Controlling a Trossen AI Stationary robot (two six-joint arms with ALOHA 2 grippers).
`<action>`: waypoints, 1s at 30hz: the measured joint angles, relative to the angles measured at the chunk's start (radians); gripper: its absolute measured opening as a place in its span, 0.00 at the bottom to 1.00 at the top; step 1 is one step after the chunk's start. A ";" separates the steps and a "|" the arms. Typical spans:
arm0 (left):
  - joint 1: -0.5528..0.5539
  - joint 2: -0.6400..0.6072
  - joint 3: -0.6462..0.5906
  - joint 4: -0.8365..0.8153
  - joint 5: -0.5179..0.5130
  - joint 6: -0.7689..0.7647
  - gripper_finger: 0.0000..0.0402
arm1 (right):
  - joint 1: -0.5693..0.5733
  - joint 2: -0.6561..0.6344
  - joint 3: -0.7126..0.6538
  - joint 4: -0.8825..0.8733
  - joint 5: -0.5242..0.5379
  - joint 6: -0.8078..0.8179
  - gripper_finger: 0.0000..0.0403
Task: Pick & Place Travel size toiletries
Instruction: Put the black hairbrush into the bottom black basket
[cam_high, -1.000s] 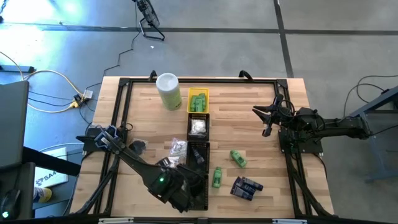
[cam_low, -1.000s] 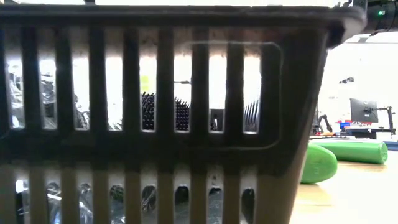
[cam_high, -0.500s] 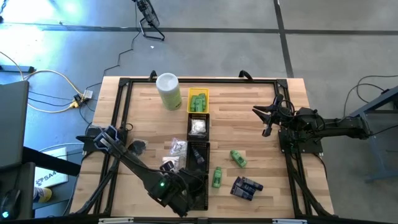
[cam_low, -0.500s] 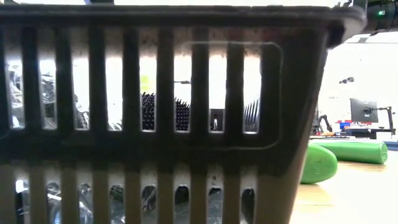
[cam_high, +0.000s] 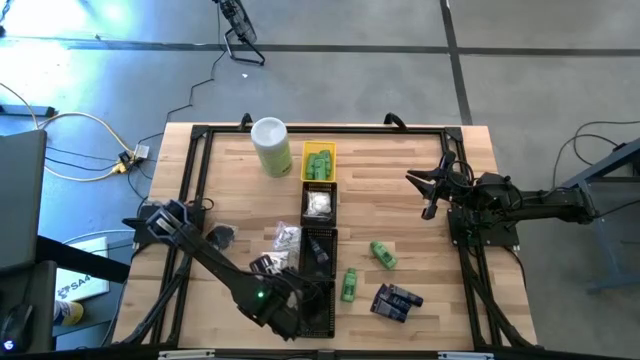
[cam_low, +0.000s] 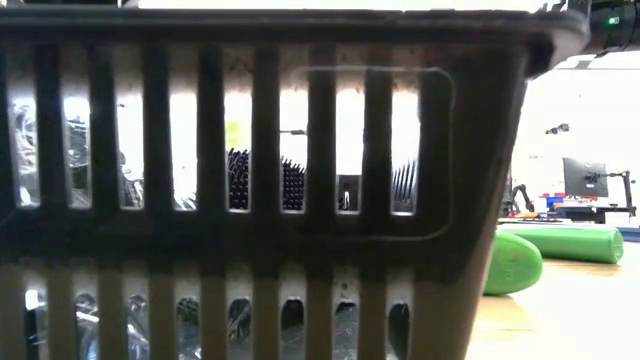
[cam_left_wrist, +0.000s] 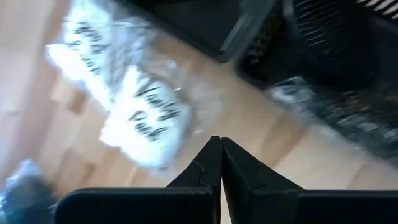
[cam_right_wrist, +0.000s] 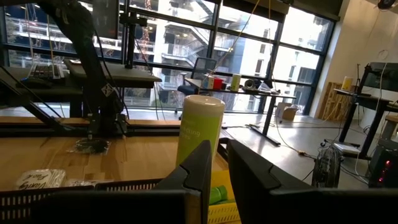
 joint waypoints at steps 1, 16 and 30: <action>0.000 -0.007 0.000 -0.016 -0.003 0.000 0.00 | 0.000 0.000 0.000 0.000 0.000 0.001 0.11; 0.007 -0.051 -0.037 -0.064 -0.155 0.002 0.00 | 0.000 0.000 0.000 0.000 0.000 0.001 0.11; 0.032 -0.261 -0.356 0.143 -0.158 -0.013 0.00 | 0.000 0.000 0.000 0.000 0.000 0.001 0.11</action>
